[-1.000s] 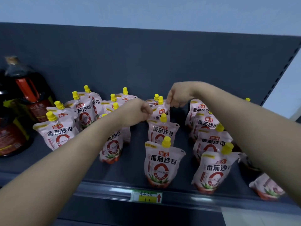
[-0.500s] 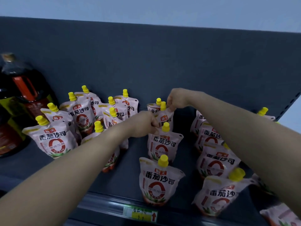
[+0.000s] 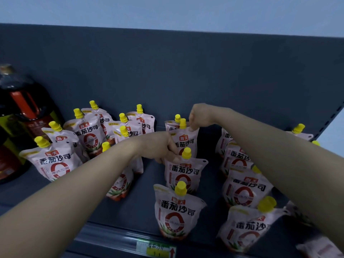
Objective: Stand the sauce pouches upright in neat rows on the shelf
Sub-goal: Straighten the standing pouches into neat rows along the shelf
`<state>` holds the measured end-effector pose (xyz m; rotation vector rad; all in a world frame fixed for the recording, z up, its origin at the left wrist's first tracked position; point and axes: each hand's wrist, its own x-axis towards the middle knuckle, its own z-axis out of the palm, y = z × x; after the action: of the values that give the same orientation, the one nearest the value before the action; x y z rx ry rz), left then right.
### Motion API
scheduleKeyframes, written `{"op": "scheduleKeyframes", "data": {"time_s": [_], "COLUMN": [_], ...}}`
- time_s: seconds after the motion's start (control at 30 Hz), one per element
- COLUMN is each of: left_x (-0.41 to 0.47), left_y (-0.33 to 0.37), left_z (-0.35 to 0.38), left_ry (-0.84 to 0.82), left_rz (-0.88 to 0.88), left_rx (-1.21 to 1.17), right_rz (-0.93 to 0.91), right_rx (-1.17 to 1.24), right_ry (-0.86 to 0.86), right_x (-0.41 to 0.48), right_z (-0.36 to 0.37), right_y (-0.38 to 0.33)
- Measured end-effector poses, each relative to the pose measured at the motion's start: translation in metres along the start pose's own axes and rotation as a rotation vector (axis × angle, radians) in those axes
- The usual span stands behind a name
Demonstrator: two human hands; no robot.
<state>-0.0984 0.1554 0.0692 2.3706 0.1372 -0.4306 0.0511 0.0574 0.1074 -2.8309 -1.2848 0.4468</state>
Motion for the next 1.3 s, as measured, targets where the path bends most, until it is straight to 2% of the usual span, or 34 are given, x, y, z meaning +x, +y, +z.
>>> {"op": "scheduleKeyframes", "data": {"time_s": [0.07,0.1,0.17,0.23,0.27,0.37,0.5,0.73,1.1,1.3], "left_x": [-0.005,-0.006,-0.003,0.006,0.011,0.028,0.043,0.05,0.056,0.057], "left_y": [0.003,0.005,0.004,0.002,0.001,0.0,-0.006,-0.01,-0.009,-0.008], "left_z": [-0.008,-0.013,-0.022,-0.026,-0.026,-0.017,-0.01,-0.011,-0.011,-0.009], "left_ry": [-0.007,0.055,0.29,0.496,0.507,0.399,0.459,0.447,0.416,0.499], "left_rz": [-0.023,-0.026,-0.026,-0.052,-0.078,-0.101,-0.104,-0.04,-0.054,-0.052], "left_rx": [-0.051,-0.075,-0.063,0.053,0.101,0.171,0.144,0.072,0.026,0.026], "right_rz": [-0.02,-0.024,-0.026,-0.047,-0.047,-0.056,-0.061,0.019,0.08,0.074], "right_rx": [-0.01,0.023,0.109,0.131,0.138,0.13,0.099,-0.053,0.121,0.182], "right_ry": [-0.02,0.001,0.069,0.124,0.129,0.062,-0.042,0.171,0.164,0.184], "right_x": [0.001,0.001,0.004,0.01,0.014,0.024,0.033,0.046,0.031,0.033], "right_z": [-0.003,-0.006,-0.012,-0.013,-0.012,-0.006,0.005,0.015,0.019,0.022], "right_y": [0.003,0.005,0.009,0.011,0.011,0.008,0.005,0.024,0.044,0.039]}}
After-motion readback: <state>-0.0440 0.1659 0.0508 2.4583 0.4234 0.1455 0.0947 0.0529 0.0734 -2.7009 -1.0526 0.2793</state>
